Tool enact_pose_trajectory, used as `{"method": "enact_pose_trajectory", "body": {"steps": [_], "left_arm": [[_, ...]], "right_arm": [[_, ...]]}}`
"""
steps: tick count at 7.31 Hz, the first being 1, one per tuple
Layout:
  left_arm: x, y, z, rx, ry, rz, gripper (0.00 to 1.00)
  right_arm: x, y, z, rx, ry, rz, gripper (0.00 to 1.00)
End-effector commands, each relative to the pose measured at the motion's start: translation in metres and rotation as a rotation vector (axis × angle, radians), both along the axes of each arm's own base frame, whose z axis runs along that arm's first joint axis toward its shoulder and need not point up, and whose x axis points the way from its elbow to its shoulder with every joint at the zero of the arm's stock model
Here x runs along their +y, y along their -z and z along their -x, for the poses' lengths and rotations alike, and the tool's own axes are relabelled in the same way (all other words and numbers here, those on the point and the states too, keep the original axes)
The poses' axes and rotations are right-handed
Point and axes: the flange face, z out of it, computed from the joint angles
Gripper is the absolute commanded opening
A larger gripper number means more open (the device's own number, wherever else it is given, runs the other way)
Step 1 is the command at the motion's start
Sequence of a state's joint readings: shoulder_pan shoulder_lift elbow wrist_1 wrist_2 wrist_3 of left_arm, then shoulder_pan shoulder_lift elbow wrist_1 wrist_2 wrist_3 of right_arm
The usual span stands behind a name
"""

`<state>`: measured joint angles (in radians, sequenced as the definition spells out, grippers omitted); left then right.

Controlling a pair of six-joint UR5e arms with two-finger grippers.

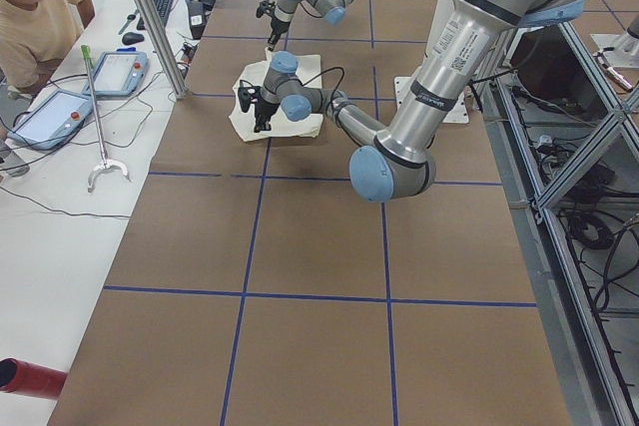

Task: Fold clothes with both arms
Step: 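Release the hem and raise both grippers away from the shirt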

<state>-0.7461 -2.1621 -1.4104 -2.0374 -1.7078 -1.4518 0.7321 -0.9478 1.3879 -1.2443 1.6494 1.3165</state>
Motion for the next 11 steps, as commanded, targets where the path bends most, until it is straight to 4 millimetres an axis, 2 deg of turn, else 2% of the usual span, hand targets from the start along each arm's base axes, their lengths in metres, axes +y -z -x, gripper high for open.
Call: {"method": "enact_pose_trajectory", "body": {"steps": [1,2,3,4,5,6,7,8,9,10,11], "left_arm": [[-0.007,-0.013,-0.003,-0.012,0.014,-0.003,0.00],[-0.008,-0.011,-0.002,-0.012,0.014,-0.006,0.00],[-0.016,-0.007,0.007,-0.020,0.015,-0.026,0.00],[-0.016,-0.007,0.006,-0.021,0.012,-0.028,0.17],[-0.016,-0.007,0.007,-0.020,0.011,-0.030,0.45],[-0.016,-0.001,0.007,-0.015,0.011,-0.035,0.50],[-0.016,0.012,0.016,0.008,0.017,-0.053,0.50],[-0.006,0.034,0.031,0.049,0.021,-0.085,0.50],[0.001,0.028,0.038,0.052,0.020,-0.086,0.52],[0.005,0.033,0.042,0.062,0.020,-0.097,0.54],[0.012,0.031,0.047,0.065,0.020,-0.100,0.54]], "right_arm": [[-0.009,0.007,0.008,-0.007,-0.004,-0.009,0.00],[-0.015,0.010,0.013,0.001,-0.005,-0.011,0.00],[-0.028,0.025,0.022,0.000,-0.011,-0.012,0.00],[-0.027,0.018,0.022,0.009,-0.009,-0.006,0.00],[-0.027,0.014,0.021,0.010,-0.008,-0.006,0.24],[-0.022,0.038,0.018,-0.030,-0.003,-0.029,0.32],[-0.010,0.049,-0.002,-0.061,-0.006,-0.055,0.48],[0.030,0.044,-0.040,-0.122,0.020,-0.063,0.53],[0.077,0.027,-0.073,-0.169,0.063,-0.042,0.65],[0.123,0.021,-0.078,-0.208,0.069,-0.004,0.82],[0.158,0.005,-0.063,-0.230,0.050,0.072,0.82]]}}
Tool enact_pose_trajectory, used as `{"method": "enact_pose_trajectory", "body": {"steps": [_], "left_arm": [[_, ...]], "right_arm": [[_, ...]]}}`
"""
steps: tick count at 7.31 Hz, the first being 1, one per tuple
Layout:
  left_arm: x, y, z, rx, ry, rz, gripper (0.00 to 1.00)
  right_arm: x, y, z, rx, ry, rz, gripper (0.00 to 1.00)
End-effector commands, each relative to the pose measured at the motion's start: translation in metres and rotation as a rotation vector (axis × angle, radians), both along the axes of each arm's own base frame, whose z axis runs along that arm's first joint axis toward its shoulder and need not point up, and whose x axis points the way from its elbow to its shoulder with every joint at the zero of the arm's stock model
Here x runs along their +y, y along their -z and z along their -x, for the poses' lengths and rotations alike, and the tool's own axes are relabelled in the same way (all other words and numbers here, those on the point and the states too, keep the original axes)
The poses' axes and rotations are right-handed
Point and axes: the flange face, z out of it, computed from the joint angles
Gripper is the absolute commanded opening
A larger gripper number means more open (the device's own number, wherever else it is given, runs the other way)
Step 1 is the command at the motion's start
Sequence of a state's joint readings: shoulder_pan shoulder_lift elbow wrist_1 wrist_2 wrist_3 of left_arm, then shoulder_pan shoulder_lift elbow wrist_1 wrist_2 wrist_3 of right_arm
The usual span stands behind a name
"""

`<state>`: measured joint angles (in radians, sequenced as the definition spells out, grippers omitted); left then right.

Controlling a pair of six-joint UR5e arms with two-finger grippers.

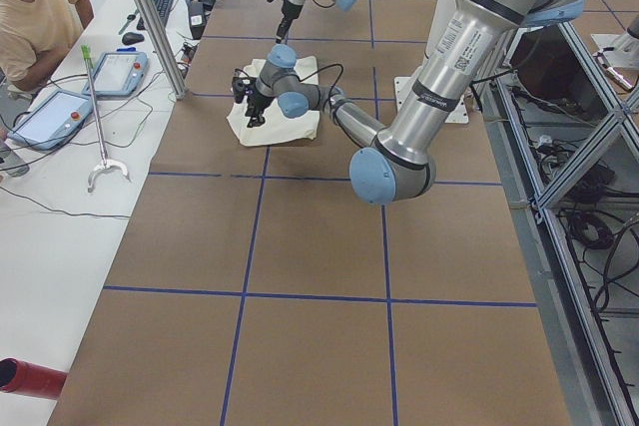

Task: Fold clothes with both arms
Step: 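Grasp the folded shirt's side with the right gripper and drag it, rotating it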

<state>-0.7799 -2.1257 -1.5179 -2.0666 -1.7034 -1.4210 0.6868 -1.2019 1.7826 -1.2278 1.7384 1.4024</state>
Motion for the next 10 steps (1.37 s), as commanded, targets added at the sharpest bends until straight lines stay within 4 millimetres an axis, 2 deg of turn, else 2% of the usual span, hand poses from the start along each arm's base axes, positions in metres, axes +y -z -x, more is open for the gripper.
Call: {"method": "enact_pose_trajectory", "body": {"steps": [1,2,3,4,6,7,8,9,10], "left_arm": [[0.010,0.007,0.010,0.019,0.006,-0.011,0.54],[0.013,0.007,0.007,0.019,0.000,-0.013,0.54],[0.014,0.004,0.007,0.014,-0.002,-0.013,0.54],[0.014,0.004,0.007,0.012,-0.003,-0.015,0.54],[0.013,0.001,0.006,0.006,-0.002,-0.013,0.54],[0.013,0.002,0.007,0.008,0.002,-0.015,0.54],[0.013,0.003,0.007,0.008,0.002,-0.015,0.54],[0.014,0.003,0.007,0.008,0.003,-0.017,0.54],[0.013,0.004,0.007,0.009,0.003,-0.018,0.54]], "right_arm": [[0.077,-0.018,0.031,-0.044,-0.013,0.118,0.82],[0.087,-0.018,0.050,-0.026,-0.063,0.094,0.81],[0.084,-0.029,0.059,-0.004,-0.069,0.100,0.79],[0.081,-0.028,0.064,-0.002,-0.071,0.101,0.75],[0.068,-0.023,0.089,0.007,-0.074,0.103,0.71],[0.065,-0.029,0.087,0.015,-0.079,0.107,0.66],[0.066,-0.034,0.086,0.022,-0.080,0.112,0.51],[0.065,-0.039,0.083,0.029,-0.084,0.117,0.22],[0.069,-0.054,0.077,0.048,-0.084,0.126,0.00]]}}
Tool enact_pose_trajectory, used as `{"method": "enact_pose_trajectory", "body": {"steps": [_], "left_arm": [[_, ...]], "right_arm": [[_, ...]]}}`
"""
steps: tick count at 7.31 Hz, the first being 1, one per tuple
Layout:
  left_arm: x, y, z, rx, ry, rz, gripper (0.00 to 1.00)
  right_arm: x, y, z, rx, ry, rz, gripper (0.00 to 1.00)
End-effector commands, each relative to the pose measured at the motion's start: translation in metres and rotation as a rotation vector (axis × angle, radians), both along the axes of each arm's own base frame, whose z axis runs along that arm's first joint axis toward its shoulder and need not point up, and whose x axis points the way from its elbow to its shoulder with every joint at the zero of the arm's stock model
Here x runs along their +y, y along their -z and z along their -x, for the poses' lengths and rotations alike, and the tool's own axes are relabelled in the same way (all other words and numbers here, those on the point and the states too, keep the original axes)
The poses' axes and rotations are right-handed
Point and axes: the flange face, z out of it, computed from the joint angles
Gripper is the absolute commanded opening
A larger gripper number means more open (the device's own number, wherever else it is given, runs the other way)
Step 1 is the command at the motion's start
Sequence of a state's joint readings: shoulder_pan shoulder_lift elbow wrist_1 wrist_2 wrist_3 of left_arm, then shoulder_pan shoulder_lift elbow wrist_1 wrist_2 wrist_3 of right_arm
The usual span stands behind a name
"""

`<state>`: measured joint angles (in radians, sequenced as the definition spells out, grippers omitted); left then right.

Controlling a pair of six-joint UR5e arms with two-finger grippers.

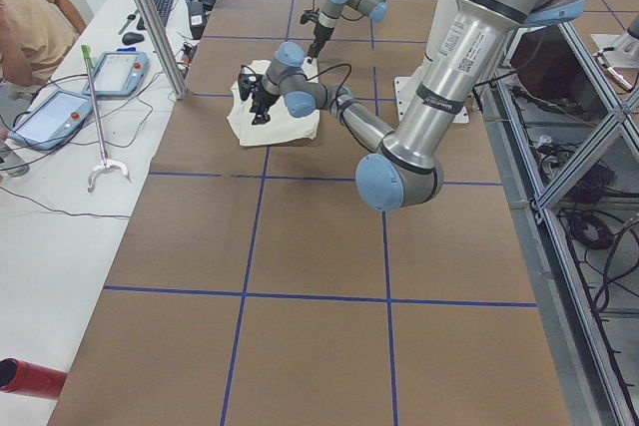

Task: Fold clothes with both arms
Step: 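Grasp the folded shirt's side with the right gripper and drag it, rotating it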

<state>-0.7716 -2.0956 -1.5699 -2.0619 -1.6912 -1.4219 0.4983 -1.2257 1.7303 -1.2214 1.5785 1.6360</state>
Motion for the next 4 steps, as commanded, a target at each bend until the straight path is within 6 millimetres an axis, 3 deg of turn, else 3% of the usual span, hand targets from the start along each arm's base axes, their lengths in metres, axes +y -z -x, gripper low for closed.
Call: {"method": "enact_pose_trajectory", "body": {"steps": [1,2,3,4], "left_arm": [[0.000,0.001,0.000,0.002,-0.001,-0.001,0.54],[0.000,0.001,0.000,0.001,-0.001,-0.002,0.54],[0.000,0.001,0.000,0.001,-0.001,-0.002,0.54],[0.000,0.002,0.000,0.003,-0.002,-0.002,0.54]], "right_arm": [[0.005,-0.012,-0.012,0.012,-0.004,0.007,0.00],[0.011,-0.008,-0.021,-0.007,-0.010,0.012,0.00],[0.029,-0.002,-0.048,-0.033,0.002,0.007,0.00],[0.062,0.009,-0.080,-0.088,0.036,0.035,0.00]]}}
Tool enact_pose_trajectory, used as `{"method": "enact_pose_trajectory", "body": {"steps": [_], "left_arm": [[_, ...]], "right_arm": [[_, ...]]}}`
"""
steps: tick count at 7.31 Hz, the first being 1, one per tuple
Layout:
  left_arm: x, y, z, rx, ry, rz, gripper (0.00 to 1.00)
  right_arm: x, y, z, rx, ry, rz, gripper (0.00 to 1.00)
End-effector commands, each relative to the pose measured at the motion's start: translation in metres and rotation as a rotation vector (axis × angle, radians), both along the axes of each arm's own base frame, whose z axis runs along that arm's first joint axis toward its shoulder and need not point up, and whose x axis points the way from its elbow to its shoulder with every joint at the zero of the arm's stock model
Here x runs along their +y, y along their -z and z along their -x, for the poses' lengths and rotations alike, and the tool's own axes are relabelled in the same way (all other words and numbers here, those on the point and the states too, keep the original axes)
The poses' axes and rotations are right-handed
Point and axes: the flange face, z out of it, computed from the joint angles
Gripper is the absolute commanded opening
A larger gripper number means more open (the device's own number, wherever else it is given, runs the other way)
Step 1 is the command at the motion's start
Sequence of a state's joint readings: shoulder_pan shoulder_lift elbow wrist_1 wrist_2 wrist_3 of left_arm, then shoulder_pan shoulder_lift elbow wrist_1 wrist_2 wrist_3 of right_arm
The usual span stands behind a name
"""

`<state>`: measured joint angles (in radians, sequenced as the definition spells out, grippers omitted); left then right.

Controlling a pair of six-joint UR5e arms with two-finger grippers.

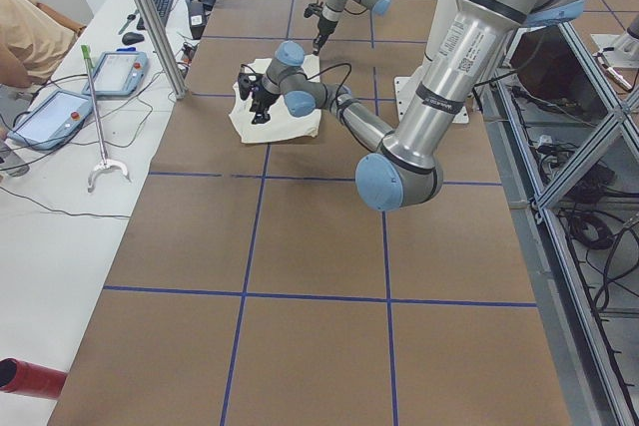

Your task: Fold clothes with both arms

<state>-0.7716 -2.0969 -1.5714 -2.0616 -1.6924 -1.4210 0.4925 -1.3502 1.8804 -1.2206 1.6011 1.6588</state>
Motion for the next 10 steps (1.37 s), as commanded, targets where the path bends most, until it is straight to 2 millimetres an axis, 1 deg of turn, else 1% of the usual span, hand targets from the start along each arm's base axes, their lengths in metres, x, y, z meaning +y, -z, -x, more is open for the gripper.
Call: {"method": "enact_pose_trajectory", "body": {"steps": [1,2,3,4,5,6,7,8,9,10], "left_arm": [[0.001,0.003,0.001,0.006,-0.001,-0.001,0.54],[0.004,0.009,0.003,0.018,-0.005,-0.009,0.54],[0.007,0.016,0.005,0.030,-0.008,-0.016,0.54],[0.019,0.036,0.010,0.065,-0.030,-0.032,0.56],[0.035,0.044,0.013,0.126,-0.100,0.006,0.58],[0.052,0.046,0.024,0.167,-0.125,0.032,0.63],[0.089,0.042,0.022,0.198,-0.216,0.055,0.62],[0.110,0.057,0.014,0.254,-0.243,0.100,0.76],[0.144,0.057,-0.015,0.289,-0.264,0.192,0.76],[0.177,0.047,-0.044,0.288,-0.275,0.296,0.74]], "right_arm": [[0.075,0.043,-0.059,-0.151,0.053,0.080,0.00],[0.125,0.051,-0.060,-0.183,0.114,0.136,0.00],[0.179,0.055,-0.063,-0.190,0.240,0.173,0.00],[0.222,0.047,-0.067,-0.162,0.366,0.214,0.00],[0.270,0.042,-0.053,-0.134,0.485,0.220,0.53],[0.293,0.025,-0.046,-0.084,0.475,0.168,1.00],[0.296,0.018,-0.047,-0.060,0.447,0.130,1.00],[0.277,0.037,-0.056,-0.108,0.402,0.120,1.00],[0.239,0.067,-0.061,-0.189,0.308,0.099,1.00],[0.193,0.086,-0.058,-0.243,0.197,0.076,1.00]]}}
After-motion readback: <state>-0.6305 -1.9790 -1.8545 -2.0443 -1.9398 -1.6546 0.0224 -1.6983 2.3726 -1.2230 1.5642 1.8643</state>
